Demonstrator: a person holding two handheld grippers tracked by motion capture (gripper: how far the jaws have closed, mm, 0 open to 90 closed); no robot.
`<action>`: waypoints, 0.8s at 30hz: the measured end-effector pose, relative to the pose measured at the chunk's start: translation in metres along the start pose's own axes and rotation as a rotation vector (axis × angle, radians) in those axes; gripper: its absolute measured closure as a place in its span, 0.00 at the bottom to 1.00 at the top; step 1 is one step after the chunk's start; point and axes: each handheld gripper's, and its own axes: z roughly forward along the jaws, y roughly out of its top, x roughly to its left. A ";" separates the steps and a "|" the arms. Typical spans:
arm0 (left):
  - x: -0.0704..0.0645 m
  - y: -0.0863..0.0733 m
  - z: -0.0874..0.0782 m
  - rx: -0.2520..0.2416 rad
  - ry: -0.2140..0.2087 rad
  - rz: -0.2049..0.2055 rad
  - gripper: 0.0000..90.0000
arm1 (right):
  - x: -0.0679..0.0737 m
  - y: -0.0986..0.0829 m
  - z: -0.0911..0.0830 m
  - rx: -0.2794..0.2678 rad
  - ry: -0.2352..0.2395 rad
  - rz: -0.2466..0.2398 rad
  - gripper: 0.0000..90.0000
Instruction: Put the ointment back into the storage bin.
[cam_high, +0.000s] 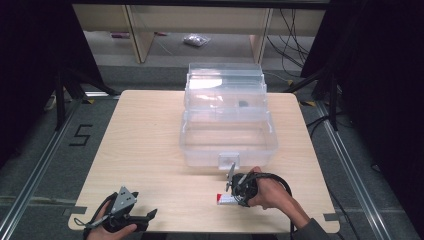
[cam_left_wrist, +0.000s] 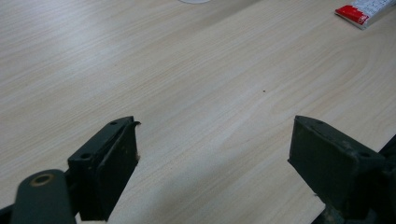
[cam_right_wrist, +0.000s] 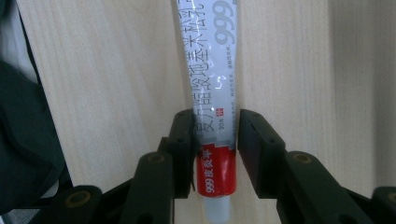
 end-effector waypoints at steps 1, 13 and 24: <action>0.000 0.000 0.000 -0.001 0.000 0.008 0.17 | 0.003 0.000 -0.001 0.018 0.003 0.041 0.75; 0.000 0.000 0.000 0.001 0.002 0.007 0.17 | 0.001 0.002 0.003 -0.006 0.009 -0.017 0.79; 0.000 0.000 0.001 0.000 0.007 -0.007 0.17 | 0.003 -0.002 -0.005 0.016 -0.009 0.014 0.79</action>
